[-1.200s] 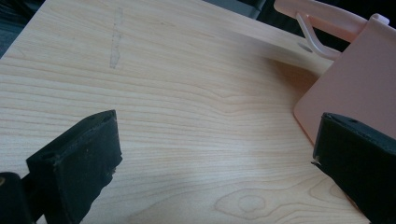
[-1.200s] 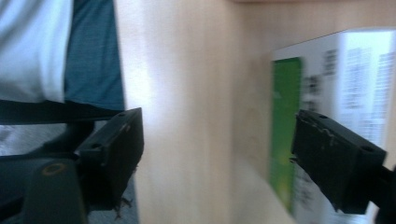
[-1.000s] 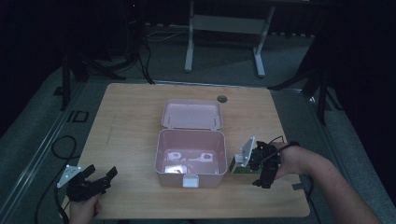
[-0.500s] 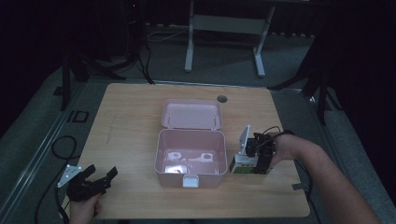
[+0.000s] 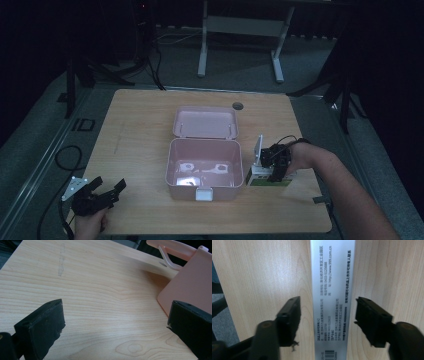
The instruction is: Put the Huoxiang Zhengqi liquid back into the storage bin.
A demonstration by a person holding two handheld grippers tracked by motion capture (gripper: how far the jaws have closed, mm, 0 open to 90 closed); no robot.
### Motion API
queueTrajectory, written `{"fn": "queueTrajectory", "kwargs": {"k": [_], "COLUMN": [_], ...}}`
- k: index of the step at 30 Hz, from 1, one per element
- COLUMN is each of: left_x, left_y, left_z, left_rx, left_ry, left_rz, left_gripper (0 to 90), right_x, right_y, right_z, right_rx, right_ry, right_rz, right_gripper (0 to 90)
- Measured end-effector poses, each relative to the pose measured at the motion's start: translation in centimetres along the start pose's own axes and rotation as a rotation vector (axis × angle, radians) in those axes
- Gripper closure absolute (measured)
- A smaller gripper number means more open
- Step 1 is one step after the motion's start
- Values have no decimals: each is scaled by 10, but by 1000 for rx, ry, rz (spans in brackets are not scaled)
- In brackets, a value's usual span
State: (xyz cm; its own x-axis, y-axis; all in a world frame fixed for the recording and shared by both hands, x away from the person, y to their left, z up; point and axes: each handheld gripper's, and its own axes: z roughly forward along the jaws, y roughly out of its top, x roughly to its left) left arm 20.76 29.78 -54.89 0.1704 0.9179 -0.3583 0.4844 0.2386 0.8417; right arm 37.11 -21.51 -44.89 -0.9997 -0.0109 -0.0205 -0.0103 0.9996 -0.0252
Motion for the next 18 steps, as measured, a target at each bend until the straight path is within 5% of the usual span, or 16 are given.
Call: {"fn": "queueTrajectory", "kwargs": {"k": [9,18], "left_x": [0,1], "left_y": [0,0], "left_z": [0,-1], "left_rx": [0,-3], "left_ry": [-1,3], "left_rz": [2,-3], "left_gripper": [12,12], "right_x": [-2,0], "right_y": [2,3], "right_z": [8,8], "right_rx": [43,64], "right_ry": [12,11], "right_rz": [-7,-13], "right_gripper": [607,618]}}
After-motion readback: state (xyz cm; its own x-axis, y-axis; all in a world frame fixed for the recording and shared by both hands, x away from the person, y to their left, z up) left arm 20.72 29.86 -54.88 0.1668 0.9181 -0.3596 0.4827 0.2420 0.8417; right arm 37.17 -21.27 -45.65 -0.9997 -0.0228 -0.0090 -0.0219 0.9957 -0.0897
